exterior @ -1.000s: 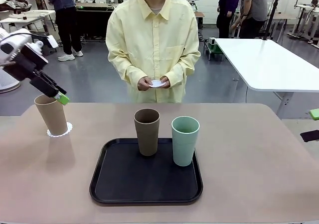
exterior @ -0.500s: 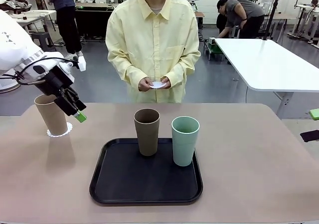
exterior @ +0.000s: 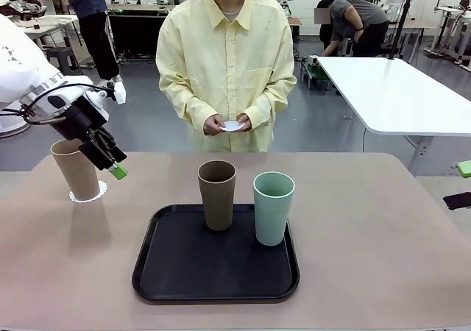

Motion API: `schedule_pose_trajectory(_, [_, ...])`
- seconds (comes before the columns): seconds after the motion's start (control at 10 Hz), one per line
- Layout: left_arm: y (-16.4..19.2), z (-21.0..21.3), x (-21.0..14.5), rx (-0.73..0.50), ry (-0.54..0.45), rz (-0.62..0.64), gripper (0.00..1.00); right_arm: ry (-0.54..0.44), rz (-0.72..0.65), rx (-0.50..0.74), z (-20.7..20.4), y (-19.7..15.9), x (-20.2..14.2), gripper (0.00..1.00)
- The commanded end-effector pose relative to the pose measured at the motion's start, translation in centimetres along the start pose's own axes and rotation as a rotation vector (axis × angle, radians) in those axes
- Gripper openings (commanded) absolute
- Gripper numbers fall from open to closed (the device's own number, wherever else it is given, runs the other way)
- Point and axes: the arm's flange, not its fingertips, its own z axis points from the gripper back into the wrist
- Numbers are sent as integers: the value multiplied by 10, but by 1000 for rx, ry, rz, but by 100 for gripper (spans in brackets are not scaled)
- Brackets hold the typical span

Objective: Place coasters on the table and set cups on them.
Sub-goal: Take one Reusable plastic cup from the Flat Tray and place it on a coaster set by the human.

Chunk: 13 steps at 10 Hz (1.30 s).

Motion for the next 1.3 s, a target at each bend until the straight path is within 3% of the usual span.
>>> schedule_pose_trajectory(0.0, [0, -1, 0, -1, 1, 1, 100, -5, 12, 18, 1, -1, 1, 100])
schedule_pose_trajectory(0.2, [-18, -31, 10, 27, -300, -223, 100, -5, 12, 18, 1, -1, 1, 100])
schedule_pose_trajectory(0.3, [-24, -47, 12, 30, -375, -258, 100, -5, 12, 18, 1, -1, 1, 100])
schedule_pose_trajectory(0.7, [-32, -79, -11, -55, -622, -314, 100, -5, 12, 18, 1, -1, 1, 100])
schedule_pose_trajectory(0.9, [-28, -83, -24, -105, -740, -270, 100, -5, 12, 18, 1, -1, 1, 100])
schedule_pose_trajectory(1.2, [-15, -98, -29, -146, -786, -228, 100, -5, 12, 18, 1, -1, 1, 100])
